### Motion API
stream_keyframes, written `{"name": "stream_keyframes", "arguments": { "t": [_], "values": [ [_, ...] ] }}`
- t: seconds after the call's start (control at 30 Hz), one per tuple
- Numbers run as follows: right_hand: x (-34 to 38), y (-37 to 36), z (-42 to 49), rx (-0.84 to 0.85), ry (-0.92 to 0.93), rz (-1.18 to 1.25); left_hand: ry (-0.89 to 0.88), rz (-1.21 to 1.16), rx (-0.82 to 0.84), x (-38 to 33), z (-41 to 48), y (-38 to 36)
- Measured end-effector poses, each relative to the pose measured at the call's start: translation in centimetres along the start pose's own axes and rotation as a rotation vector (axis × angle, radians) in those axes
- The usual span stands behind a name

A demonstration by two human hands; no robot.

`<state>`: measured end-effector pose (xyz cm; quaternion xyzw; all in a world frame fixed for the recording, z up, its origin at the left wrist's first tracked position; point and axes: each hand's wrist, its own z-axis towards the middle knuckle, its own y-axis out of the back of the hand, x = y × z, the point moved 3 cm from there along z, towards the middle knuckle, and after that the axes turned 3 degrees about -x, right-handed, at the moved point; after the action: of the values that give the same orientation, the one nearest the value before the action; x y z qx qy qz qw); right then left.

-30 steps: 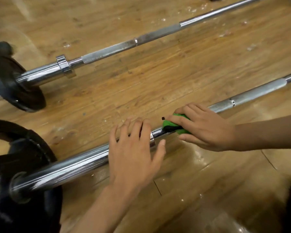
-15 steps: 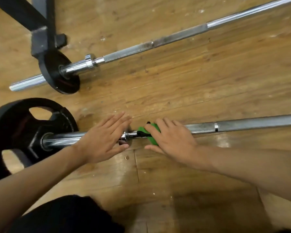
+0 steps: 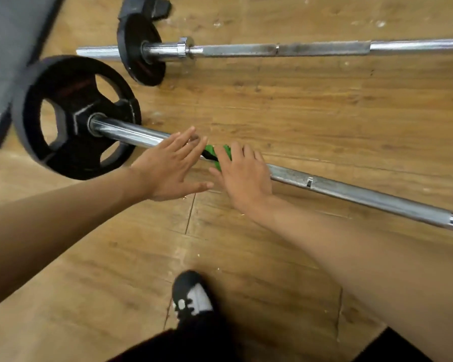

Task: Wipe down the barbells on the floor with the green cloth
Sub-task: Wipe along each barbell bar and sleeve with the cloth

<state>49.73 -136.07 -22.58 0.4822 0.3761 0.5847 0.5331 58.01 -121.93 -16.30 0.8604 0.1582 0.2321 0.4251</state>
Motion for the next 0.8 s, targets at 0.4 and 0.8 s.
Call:
{"name": "stream_keyframes", "arguments": {
  "t": [0.4,0.8],
  "values": [
    [-0.8,0.3,-0.5,-0.048,0.044,-0.071,0.001,-0.088,-0.499,-1.5,0.4,-3.9],
    [-7.8,1.6,-4.0,-0.086,0.250,-0.117,0.019,-0.058,-0.593,-4.7,3.5,-3.6]
  ]
}}
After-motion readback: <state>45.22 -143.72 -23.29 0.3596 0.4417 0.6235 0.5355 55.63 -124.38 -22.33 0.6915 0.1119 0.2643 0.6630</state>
